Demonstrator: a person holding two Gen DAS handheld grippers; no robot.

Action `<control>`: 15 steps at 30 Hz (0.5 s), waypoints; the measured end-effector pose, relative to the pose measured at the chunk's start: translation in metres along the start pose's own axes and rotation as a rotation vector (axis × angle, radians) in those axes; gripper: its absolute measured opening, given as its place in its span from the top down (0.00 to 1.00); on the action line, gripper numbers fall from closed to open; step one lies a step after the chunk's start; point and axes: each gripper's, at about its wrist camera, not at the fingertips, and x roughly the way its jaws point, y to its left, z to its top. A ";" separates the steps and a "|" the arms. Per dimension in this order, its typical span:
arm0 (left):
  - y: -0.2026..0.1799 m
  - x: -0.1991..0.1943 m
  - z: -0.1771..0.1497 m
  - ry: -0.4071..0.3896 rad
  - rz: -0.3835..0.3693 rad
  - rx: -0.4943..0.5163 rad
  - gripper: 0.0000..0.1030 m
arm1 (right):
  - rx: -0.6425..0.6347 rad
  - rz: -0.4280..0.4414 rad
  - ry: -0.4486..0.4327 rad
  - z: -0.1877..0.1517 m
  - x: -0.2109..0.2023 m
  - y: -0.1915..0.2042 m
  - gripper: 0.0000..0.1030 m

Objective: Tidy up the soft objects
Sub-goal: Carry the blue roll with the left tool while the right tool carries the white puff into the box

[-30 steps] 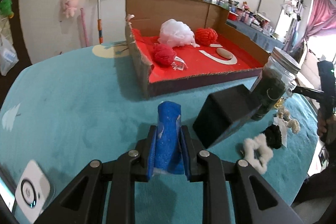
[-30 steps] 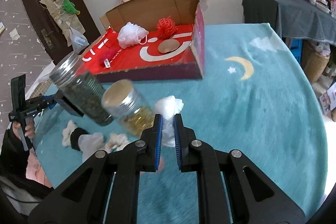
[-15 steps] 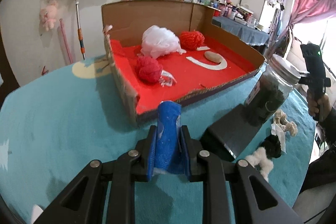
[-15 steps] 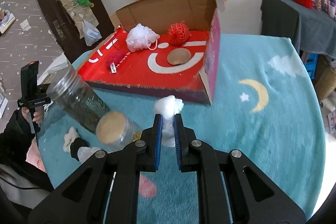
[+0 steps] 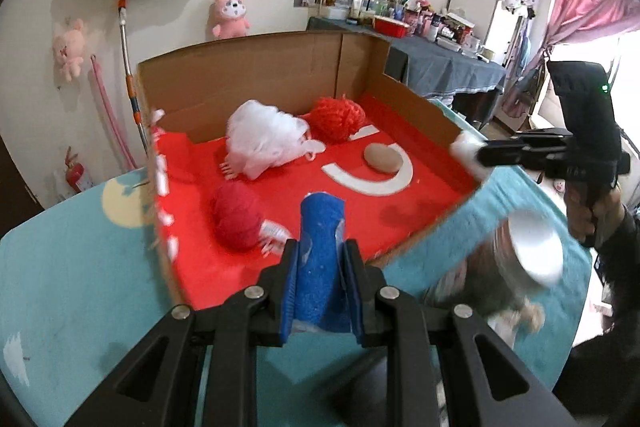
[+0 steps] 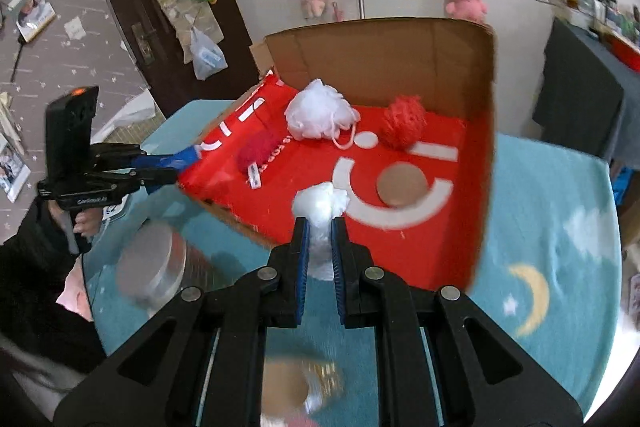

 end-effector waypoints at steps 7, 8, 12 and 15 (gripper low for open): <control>-0.008 0.060 0.044 0.148 0.030 -0.037 0.77 | 0.032 -0.010 0.139 0.053 0.062 -0.002 0.90; -0.007 0.069 0.049 0.165 0.030 -0.042 0.77 | 0.030 -0.021 0.164 0.057 0.072 -0.003 0.90; -0.002 0.103 0.065 0.223 0.068 -0.038 0.77 | 0.033 -0.047 0.261 0.069 0.114 -0.011 0.90; 0.006 0.123 0.071 0.266 0.079 -0.045 0.77 | 0.028 -0.073 0.307 0.075 0.137 -0.016 0.90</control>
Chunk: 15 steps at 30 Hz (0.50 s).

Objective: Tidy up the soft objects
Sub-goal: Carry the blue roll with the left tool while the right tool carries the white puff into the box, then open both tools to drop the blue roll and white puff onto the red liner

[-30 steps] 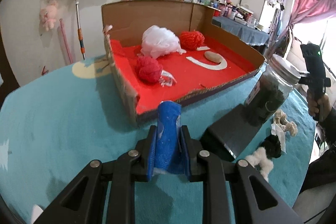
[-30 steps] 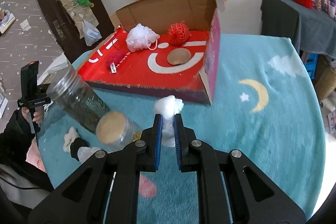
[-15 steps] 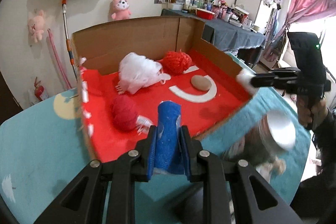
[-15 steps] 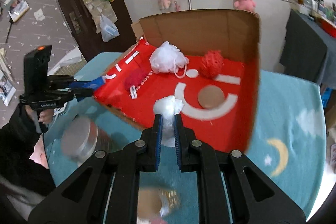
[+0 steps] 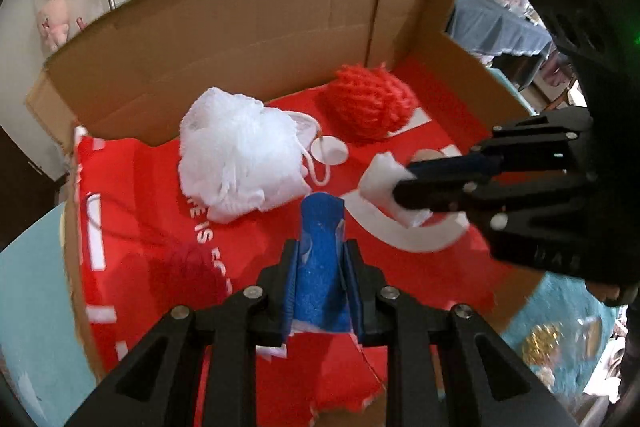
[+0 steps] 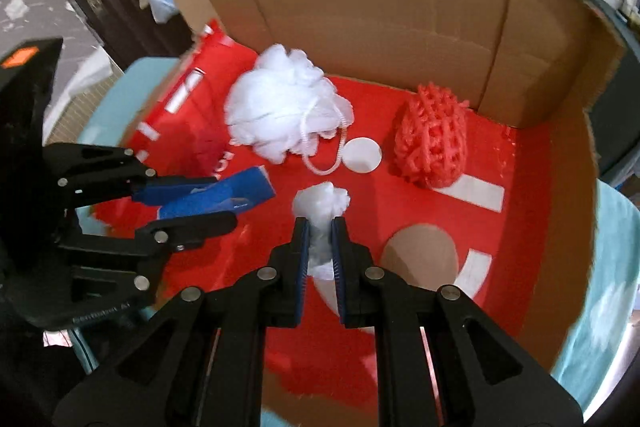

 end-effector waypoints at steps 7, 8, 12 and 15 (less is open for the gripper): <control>0.009 0.021 0.008 0.043 0.029 -0.005 0.77 | 0.017 -0.034 0.068 0.015 0.026 -0.010 0.89; 0.010 0.023 0.008 0.046 0.026 -0.006 0.77 | 0.022 -0.027 0.073 0.015 0.027 -0.011 0.89; 0.011 0.027 0.007 0.052 0.041 0.003 0.77 | 0.022 -0.034 0.076 0.015 0.029 -0.011 0.89; 0.013 0.027 0.006 0.052 0.044 0.005 0.76 | 0.027 -0.033 0.084 0.013 0.030 -0.012 0.89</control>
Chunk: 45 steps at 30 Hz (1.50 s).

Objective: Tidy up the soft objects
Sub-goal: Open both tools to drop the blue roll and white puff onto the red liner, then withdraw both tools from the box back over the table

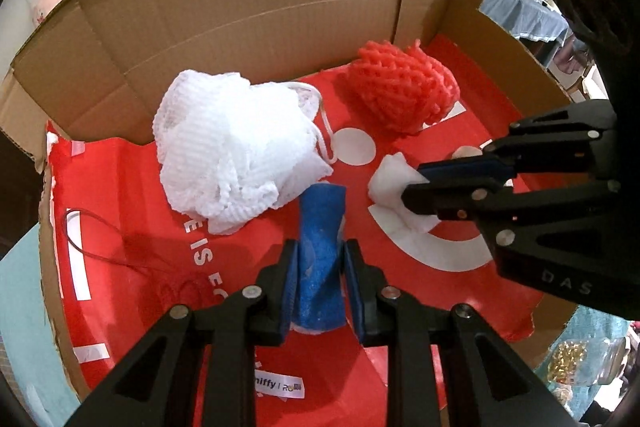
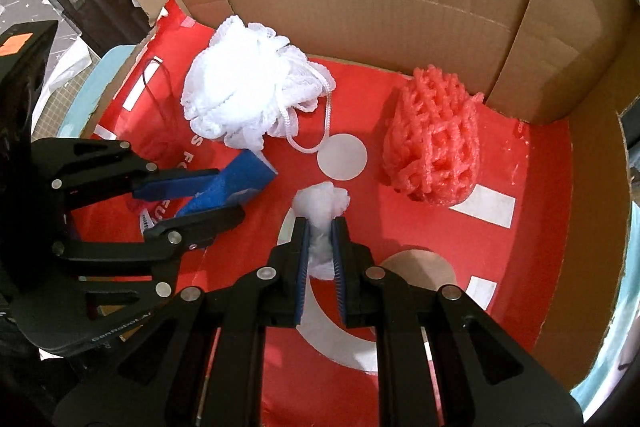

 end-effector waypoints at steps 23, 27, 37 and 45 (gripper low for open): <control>-0.008 -0.061 -0.027 -0.128 -0.009 -0.014 0.37 | 0.060 -0.084 -0.084 -0.013 -0.031 -0.003 0.35; -0.016 -0.105 -0.045 -0.246 -0.017 -0.030 0.19 | 0.059 -0.101 -0.146 -0.028 -0.068 0.007 0.35; -0.053 -0.194 -0.100 -0.510 0.000 -0.047 0.00 | 0.021 -0.148 -0.367 -0.087 -0.171 0.055 0.23; -0.082 -0.242 -0.160 -0.677 0.004 -0.066 0.00 | -0.019 -0.179 -0.572 -0.157 -0.231 0.100 0.16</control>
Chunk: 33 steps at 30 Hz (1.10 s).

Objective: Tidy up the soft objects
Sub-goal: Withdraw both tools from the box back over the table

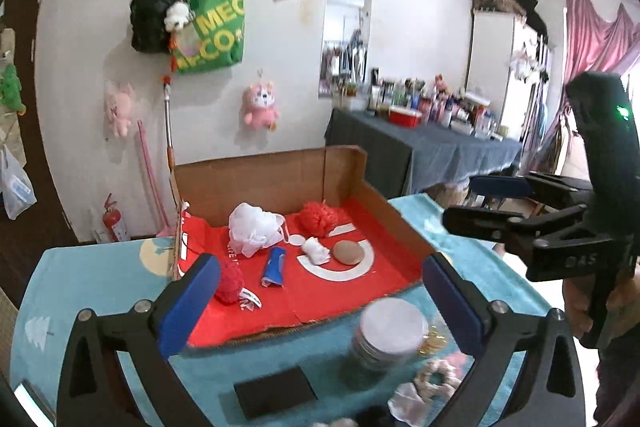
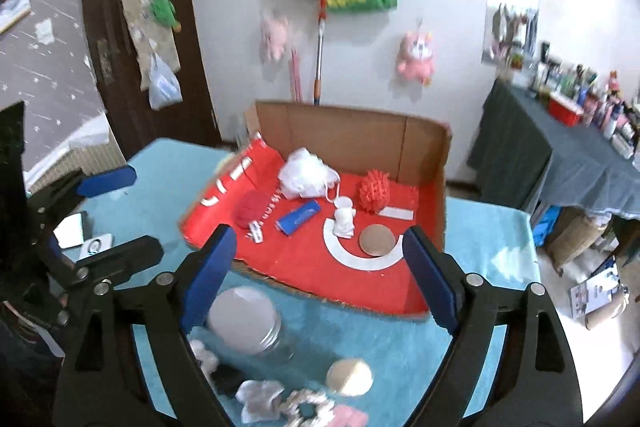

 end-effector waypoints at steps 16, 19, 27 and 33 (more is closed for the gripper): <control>-0.038 -0.073 -0.077 -0.188 0.100 -0.044 0.00 | -0.014 -0.147 -0.267 -0.106 -0.097 0.040 0.07; -0.041 -0.076 -0.090 -0.194 0.134 -0.045 0.00 | -0.009 -0.183 -0.281 -0.125 -0.101 0.044 0.07; -0.043 -0.064 -0.128 -0.153 0.174 -0.062 0.00 | 0.054 -0.195 -0.244 -0.168 -0.082 0.043 0.07; -0.039 -0.046 -0.153 -0.087 0.192 -0.069 0.00 | 0.105 -0.164 -0.165 -0.191 -0.057 0.034 0.07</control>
